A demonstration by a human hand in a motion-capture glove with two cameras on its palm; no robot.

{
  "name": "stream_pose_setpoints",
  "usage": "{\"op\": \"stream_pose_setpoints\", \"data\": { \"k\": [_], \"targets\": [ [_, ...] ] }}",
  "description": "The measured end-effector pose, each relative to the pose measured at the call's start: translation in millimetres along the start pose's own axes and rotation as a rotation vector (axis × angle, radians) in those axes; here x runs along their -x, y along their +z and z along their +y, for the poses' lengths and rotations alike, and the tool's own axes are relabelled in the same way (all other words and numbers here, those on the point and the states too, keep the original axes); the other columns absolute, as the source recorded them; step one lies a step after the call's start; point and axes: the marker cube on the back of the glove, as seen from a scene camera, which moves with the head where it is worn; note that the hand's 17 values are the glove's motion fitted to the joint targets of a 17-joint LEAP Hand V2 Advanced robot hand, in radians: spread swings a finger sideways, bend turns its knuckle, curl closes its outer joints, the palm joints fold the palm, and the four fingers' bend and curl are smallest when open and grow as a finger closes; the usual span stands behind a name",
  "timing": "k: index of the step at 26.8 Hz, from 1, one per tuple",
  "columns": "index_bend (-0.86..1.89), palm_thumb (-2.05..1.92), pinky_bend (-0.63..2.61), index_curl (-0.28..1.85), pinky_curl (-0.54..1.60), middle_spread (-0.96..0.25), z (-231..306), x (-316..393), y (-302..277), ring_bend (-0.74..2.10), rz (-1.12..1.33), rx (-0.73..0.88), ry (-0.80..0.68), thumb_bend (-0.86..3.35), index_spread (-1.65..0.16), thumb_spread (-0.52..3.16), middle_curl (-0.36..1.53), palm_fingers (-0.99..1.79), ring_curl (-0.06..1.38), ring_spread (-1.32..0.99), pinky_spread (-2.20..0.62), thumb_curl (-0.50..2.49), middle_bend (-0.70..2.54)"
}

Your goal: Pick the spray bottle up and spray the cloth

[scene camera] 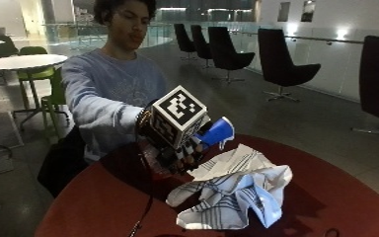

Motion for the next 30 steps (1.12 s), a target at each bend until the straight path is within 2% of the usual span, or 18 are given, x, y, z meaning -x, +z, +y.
{"op": "stream_pose_setpoints", "data": {
  "k": [9, 30],
  "targets": [
    [0.08, 0.99, 0.37, 0.22, 0.37, -0.07, -2, 7, 5, 0.55, 0.01, 0.073, 0.0, -0.03, -0.27, 0.71, 0.43, 1.03, 0.37, -0.06, 0.04, 0.62, 0.21],
    [0.08, 0.98, 0.38, 0.2, 0.37, -0.07, -6, 17, 12, 0.55, 0.055, 0.102, 0.031, -0.03, -0.26, 0.72, 0.44, 1.05, 0.38, -0.06, 0.02, 0.65, 0.2]
  ]
}}
